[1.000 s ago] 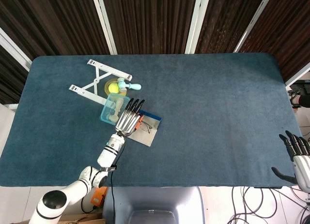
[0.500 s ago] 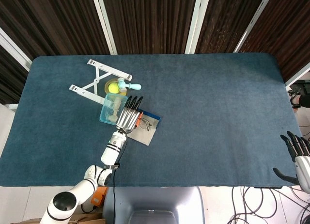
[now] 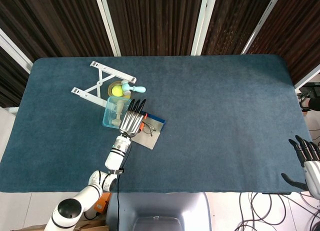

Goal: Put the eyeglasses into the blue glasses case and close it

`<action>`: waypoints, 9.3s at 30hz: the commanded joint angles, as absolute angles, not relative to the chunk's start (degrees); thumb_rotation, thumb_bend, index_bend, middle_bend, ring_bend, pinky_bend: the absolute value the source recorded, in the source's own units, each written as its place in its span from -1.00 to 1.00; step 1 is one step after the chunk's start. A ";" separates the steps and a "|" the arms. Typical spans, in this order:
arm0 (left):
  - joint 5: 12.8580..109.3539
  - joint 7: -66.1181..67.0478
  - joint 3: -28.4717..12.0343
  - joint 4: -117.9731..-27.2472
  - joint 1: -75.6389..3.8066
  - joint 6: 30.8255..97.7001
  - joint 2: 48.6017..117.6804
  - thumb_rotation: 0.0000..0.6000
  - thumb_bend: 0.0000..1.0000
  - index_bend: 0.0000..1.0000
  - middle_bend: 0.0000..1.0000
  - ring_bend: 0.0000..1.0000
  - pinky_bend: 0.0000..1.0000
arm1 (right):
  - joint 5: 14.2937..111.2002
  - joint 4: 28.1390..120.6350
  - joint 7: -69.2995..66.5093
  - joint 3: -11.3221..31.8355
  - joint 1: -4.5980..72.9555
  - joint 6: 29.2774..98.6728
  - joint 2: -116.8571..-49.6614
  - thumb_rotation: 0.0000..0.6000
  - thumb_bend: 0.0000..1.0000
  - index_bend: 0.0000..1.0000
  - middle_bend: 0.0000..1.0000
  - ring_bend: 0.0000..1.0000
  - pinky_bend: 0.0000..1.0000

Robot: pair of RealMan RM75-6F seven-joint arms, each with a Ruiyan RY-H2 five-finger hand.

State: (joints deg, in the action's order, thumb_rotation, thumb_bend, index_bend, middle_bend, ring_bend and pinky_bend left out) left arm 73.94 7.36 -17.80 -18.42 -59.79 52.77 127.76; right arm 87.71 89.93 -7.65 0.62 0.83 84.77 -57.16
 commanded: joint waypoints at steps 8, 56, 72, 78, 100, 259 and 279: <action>72.18 5.90 -19.76 -17.23 -60.19 56.35 129.47 1.00 -0.27 -0.23 -0.96 -1.00 -0.96 | 88.04 89.90 -7.97 0.59 0.59 85.32 -57.08 1.00 -0.35 -1.00 -1.00 -1.00 -1.00; 72.90 26.24 -6.87 -63.33 -42.77 60.21 107.27 1.00 -0.53 -0.52 -1.00 -1.00 -0.94 | 90.36 90.49 -5.34 -0.64 1.23 84.51 -57.92 1.00 -0.35 -1.00 -1.00 -1.00 -1.00; 72.31 26.45 -9.24 -65.77 -43.75 58.69 106.49 1.00 -0.52 -0.56 -1.00 -1.00 -0.94 | 90.22 90.47 -5.51 -0.63 1.32 84.49 -57.88 1.00 -0.35 -1.00 -1.00 -1.00 -1.00; 72.52 27.61 -9.78 -66.98 -43.95 59.50 106.04 1.00 -0.52 -0.55 -1.00 -1.00 -0.94 | 90.38 90.54 -5.58 -0.72 1.32 84.55 -57.83 1.00 -0.35 -1.00 -1.00 -1.00 -1.00; 70.04 27.66 -10.94 -59.54 -45.79 56.42 110.58 1.00 -0.52 -0.52 -1.00 -1.00 -0.94 | 90.43 90.25 -6.61 -0.64 1.17 85.10 -57.62 1.00 -0.35 -1.00 -1.00 -1.00 -1.00; 61.95 23.86 -22.17 -46.21 -58.91 57.58 118.58 1.00 -0.34 -0.73 -1.00 -1.00 -0.90 | 91.33 89.59 -11.88 -1.11 0.62 85.93 -55.55 1.00 -0.35 -1.00 -1.00 -1.00 -1.00; 89.75 -1.64 12.20 -86.16 -18.69 92.43 74.32 1.00 -0.33 -1.00 -1.00 -1.00 -0.97 | 88.96 91.24 -4.27 0.19 1.22 84.93 -58.75 1.00 -0.35 -1.00 -1.00 -1.00 -1.00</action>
